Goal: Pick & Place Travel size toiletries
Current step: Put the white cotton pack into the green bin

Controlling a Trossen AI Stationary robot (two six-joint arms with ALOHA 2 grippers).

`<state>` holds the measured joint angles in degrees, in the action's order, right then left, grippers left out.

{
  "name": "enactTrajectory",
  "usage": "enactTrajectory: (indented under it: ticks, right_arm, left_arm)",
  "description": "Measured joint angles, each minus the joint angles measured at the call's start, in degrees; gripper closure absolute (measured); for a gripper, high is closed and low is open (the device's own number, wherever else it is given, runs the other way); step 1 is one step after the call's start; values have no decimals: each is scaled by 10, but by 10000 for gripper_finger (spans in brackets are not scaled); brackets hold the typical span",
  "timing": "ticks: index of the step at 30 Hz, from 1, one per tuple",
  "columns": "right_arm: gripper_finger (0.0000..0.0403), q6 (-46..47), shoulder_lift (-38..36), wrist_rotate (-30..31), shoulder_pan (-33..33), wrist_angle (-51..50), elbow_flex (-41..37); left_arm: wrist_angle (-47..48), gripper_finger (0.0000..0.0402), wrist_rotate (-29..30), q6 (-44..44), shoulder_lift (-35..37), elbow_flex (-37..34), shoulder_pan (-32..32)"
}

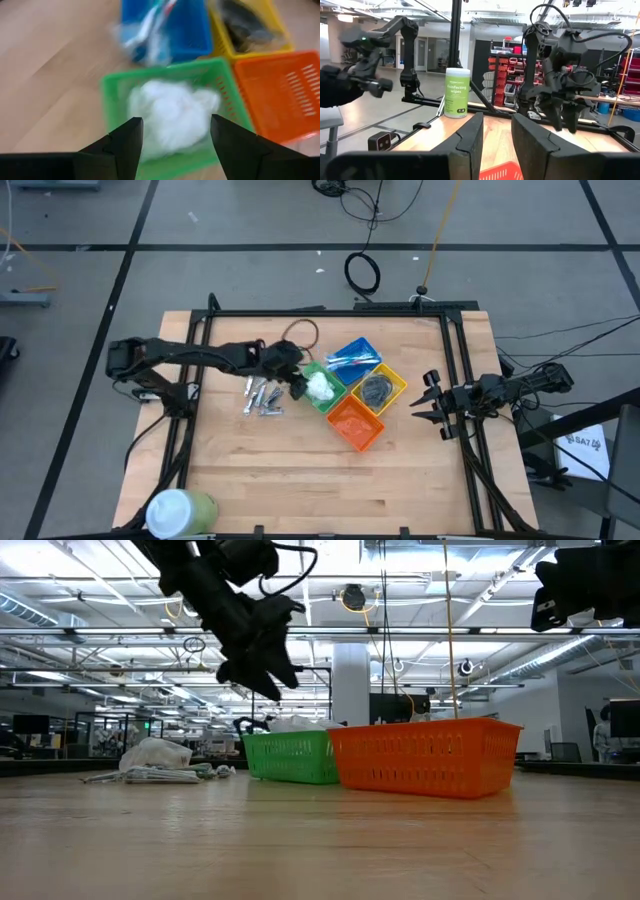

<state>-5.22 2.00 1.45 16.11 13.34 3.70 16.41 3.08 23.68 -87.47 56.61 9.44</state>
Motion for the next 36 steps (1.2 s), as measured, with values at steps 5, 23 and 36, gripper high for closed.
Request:
enactTrajectory:
  ticks: [5, 23, 36]
  right_arm:
    - [312, 0, 0, 0, 0, 1, 0]
    - [312, 0, 0, 0, 0, 1, 0]
    - [312, 0, 0, 0, 0, 0, 0]
  left_arm:
    - [130, 179, 40, 51, 65, 0, 19]
    - [376, 205, 163, 157, 44, -1, 5]
    - [429, 218, 169, 106, -32, -1, -4]
